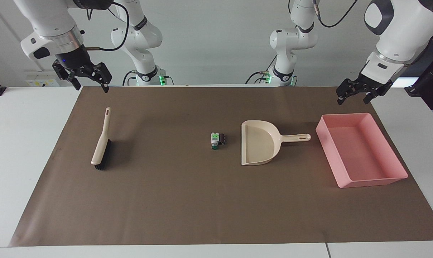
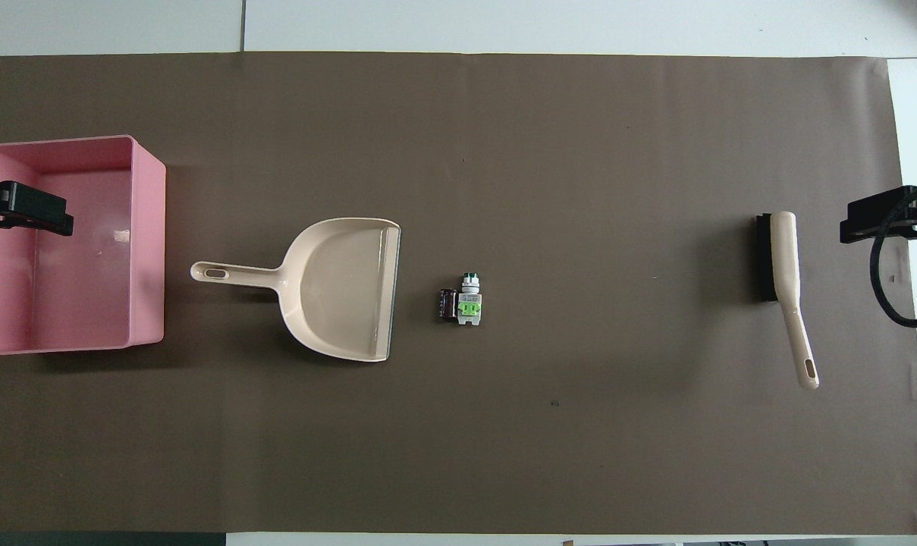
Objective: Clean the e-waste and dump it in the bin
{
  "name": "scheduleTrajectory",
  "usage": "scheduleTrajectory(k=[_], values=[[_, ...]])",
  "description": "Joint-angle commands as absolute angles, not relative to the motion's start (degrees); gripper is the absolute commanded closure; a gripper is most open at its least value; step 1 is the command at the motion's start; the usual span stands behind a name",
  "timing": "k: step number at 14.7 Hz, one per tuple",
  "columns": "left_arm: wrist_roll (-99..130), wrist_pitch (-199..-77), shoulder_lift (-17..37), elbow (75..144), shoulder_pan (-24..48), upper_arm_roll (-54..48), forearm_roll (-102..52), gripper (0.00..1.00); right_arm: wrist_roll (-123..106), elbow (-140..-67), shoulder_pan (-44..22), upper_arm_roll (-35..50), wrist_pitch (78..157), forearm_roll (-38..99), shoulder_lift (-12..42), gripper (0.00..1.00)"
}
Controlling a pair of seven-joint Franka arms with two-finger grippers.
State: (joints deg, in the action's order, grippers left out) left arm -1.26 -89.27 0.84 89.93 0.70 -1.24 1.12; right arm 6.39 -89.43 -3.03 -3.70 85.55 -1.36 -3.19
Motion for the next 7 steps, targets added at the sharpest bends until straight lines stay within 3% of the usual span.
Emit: scheduleTrajectory(k=[1, 7], values=[[-0.3, -90.2, -0.5, 91.7, -0.4, -1.9, 1.5, 0.01, 5.1, -90.0, -2.2, -3.4, 85.9, -1.0, -3.9, 0.01], [-0.2, -89.8, -0.4, 91.4, -0.6, -1.5, 2.1, 0.01, 5.2, -90.0, -2.1, -3.5, 85.9, -0.7, -3.9, 0.01]])
